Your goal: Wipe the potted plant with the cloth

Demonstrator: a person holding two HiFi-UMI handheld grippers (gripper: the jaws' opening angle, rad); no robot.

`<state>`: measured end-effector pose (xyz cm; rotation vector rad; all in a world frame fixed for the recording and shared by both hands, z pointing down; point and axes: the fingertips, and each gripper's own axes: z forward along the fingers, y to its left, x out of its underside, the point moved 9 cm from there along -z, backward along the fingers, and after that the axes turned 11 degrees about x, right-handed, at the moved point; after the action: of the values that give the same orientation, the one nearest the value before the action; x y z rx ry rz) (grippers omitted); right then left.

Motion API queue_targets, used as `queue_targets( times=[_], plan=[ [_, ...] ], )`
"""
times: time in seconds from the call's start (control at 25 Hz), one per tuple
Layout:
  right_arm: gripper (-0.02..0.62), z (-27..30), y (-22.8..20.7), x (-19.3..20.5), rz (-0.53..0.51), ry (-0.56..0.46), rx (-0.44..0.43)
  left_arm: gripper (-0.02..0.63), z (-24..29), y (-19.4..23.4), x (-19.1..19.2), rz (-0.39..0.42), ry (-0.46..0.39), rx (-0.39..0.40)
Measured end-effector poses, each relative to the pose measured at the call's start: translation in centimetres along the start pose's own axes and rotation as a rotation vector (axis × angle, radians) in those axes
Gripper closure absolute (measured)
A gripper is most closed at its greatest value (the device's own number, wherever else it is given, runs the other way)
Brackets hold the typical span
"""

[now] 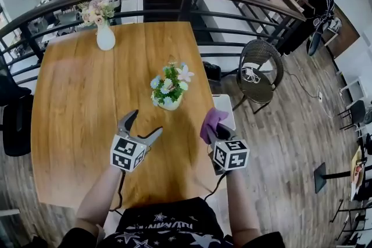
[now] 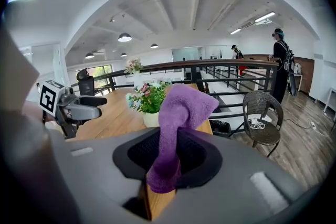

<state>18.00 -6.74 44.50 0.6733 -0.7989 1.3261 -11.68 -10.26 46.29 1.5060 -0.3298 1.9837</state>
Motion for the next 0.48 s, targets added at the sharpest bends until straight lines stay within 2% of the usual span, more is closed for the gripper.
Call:
queue_targets(
  times=[0.48],
  plan=[
    [0.509, 7.0, -4.1, -3.6, -0.068, -0.023, -0.102, 0.161, 6.9, 1.4, -0.8, -0.007, 0.102, -0.053]
  ],
)
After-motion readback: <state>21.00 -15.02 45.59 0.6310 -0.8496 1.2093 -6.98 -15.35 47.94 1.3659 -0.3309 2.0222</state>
